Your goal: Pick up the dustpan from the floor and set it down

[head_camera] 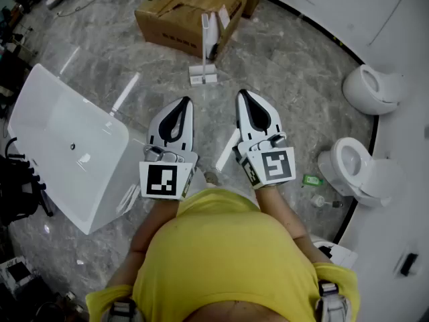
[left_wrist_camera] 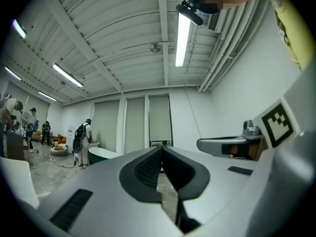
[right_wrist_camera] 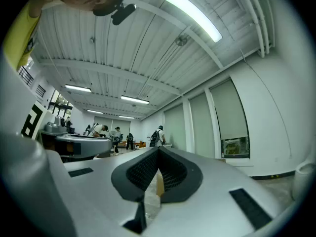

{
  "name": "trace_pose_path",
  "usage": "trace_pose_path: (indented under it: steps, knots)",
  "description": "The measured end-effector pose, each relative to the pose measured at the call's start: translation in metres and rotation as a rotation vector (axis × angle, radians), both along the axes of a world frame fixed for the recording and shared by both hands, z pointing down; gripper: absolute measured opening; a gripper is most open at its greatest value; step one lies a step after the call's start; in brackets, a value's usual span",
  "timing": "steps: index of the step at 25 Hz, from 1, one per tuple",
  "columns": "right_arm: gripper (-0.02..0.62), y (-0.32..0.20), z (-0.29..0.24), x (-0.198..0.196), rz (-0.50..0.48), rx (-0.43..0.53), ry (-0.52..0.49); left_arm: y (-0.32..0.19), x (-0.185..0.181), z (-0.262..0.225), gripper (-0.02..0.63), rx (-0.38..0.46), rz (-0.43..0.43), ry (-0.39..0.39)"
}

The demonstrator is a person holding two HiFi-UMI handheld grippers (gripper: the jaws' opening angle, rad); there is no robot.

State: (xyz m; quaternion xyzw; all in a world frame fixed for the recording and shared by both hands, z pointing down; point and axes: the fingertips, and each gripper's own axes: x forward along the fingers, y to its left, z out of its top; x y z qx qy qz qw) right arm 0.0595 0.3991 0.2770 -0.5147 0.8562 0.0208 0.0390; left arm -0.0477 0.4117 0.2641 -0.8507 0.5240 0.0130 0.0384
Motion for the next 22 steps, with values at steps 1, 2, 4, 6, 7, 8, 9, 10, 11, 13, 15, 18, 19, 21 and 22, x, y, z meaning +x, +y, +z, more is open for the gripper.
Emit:
trace_pose_path:
  steps: [1, 2, 4, 6, 7, 8, 9, 10, 11, 13, 15, 18, 19, 21, 22]
  knots:
    - [0.009, -0.004, 0.000, 0.001, -0.001, 0.001, -0.009, -0.004, -0.001, 0.000, 0.000, 0.004, 0.001, 0.004]
    - [0.011, -0.008, 0.001, 0.002, -0.002, 0.004, -0.016, -0.009, -0.002, 0.001, 0.000, 0.008, 0.003, 0.009]
    - [0.011, -0.016, 0.002, 0.001, -0.005, 0.012, -0.022, -0.018, -0.007, 0.003, 0.000, 0.016, 0.002, 0.016]
    - [0.026, -0.028, 0.004, -0.003, -0.011, 0.018, -0.022, -0.030, -0.014, 0.007, 0.000, 0.019, -0.003, 0.020]
    - [0.034, -0.036, 0.007, -0.005, -0.014, 0.017, -0.024, -0.038, -0.018, 0.010, 0.000, 0.019, -0.007, 0.023]
    - [0.040, -0.044, 0.009, -0.007, -0.017, 0.013, -0.026, -0.046, -0.021, 0.013, 0.000, 0.017, -0.010, 0.026]
    - [0.046, -0.054, 0.012, -0.009, -0.019, 0.009, -0.028, -0.055, -0.024, 0.015, 0.000, 0.014, -0.012, 0.028]
    - [0.054, -0.064, 0.015, -0.012, -0.021, 0.004, -0.026, -0.065, -0.026, 0.016, 0.000, 0.010, -0.013, 0.030]
    - [0.062, -0.074, 0.017, -0.014, -0.024, 0.000, -0.023, -0.075, -0.029, 0.018, 0.000, 0.007, -0.010, 0.031]
    - [0.074, -0.097, 0.020, -0.021, -0.028, -0.006, -0.015, -0.097, -0.034, 0.019, 0.000, 0.002, -0.001, 0.026]
    - [0.081, -0.121, 0.023, -0.028, -0.028, -0.012, -0.012, -0.121, -0.041, 0.021, 0.000, -0.006, 0.006, 0.014]
    - [0.091, -0.157, 0.025, -0.036, -0.020, -0.021, -0.009, -0.157, -0.050, 0.023, 0.000, -0.018, 0.014, 0.017]
    - [0.094, -0.168, 0.025, -0.038, -0.018, -0.024, -0.009, -0.168, -0.051, 0.024, 0.000, -0.020, 0.021, 0.019]
    - [0.098, -0.191, 0.026, -0.040, -0.009, -0.031, -0.011, -0.191, -0.052, 0.026, 0.000, -0.027, 0.039, 0.018]
    - [0.100, -0.201, 0.027, -0.041, -0.003, -0.035, -0.011, -0.201, -0.052, 0.028, 0.000, -0.038, 0.052, 0.017]
